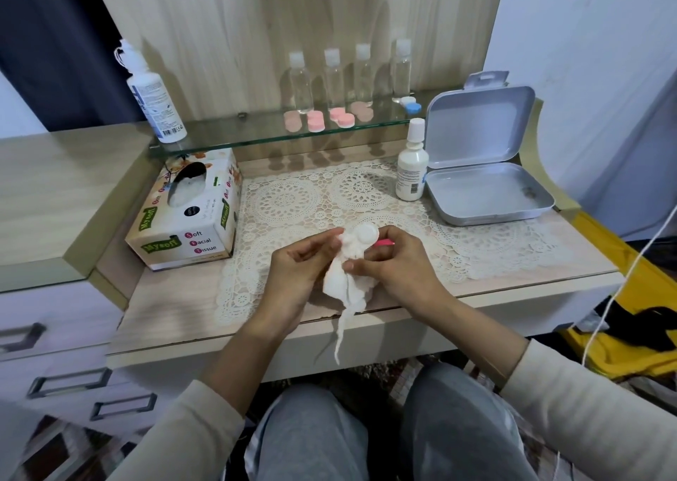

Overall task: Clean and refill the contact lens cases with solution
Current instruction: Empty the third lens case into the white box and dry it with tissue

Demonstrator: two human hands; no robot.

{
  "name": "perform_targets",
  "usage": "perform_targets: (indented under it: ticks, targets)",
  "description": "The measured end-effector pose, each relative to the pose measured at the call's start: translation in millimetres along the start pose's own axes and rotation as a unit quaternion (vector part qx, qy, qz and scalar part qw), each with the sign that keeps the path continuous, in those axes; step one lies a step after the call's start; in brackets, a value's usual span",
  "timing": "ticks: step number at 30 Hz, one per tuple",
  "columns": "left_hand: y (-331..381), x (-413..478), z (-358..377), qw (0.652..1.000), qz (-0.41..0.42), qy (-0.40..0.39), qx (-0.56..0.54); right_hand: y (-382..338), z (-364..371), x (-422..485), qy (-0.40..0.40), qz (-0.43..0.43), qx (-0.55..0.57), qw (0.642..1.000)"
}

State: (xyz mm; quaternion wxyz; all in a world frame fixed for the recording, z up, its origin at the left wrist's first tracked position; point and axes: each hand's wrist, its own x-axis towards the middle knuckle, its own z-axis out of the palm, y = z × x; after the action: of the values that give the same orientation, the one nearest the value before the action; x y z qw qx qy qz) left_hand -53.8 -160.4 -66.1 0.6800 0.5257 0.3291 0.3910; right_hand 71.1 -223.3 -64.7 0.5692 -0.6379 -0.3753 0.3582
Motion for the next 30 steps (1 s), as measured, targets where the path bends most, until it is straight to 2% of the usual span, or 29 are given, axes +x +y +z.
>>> perform_targets:
  ticks: [6,10,14,18,20,22,25,27,30]
  targets:
    - [-3,4,-7,0.999,0.003,0.033,0.015,-1,-11,-2,-0.013,0.005,0.035,0.999]
    - [-6,6,-13,0.999,0.004,0.043,0.031,-3,-28,4,0.032,-0.05,0.011,0.998]
    - [-9,6,-10,0.999,0.008,0.034,0.041,-6,-40,16,0.054,-0.092,-0.08,0.991]
    - [-12,7,-9,0.998,0.02,0.037,0.052,-5,-38,21,0.011,-0.13,-0.201,0.971]
    - [-13,7,-9,0.997,0.027,0.042,0.063,-3,-34,20,-0.007,-0.139,-0.221,0.965]
    - [-14,8,-9,0.995,0.033,0.051,0.073,-1,-33,19,0.001,-0.147,-0.217,0.965]
    - [-15,9,-9,0.994,0.032,0.068,0.074,0,-35,18,0.027,-0.136,-0.153,0.978]
    - [-15,9,-9,0.994,0.031,0.07,0.076,1,-33,17,-0.002,-0.111,-0.098,0.989]
    - [-14,7,-8,0.995,0.031,0.062,0.076,7,-27,18,-0.016,-0.096,-0.102,0.99]
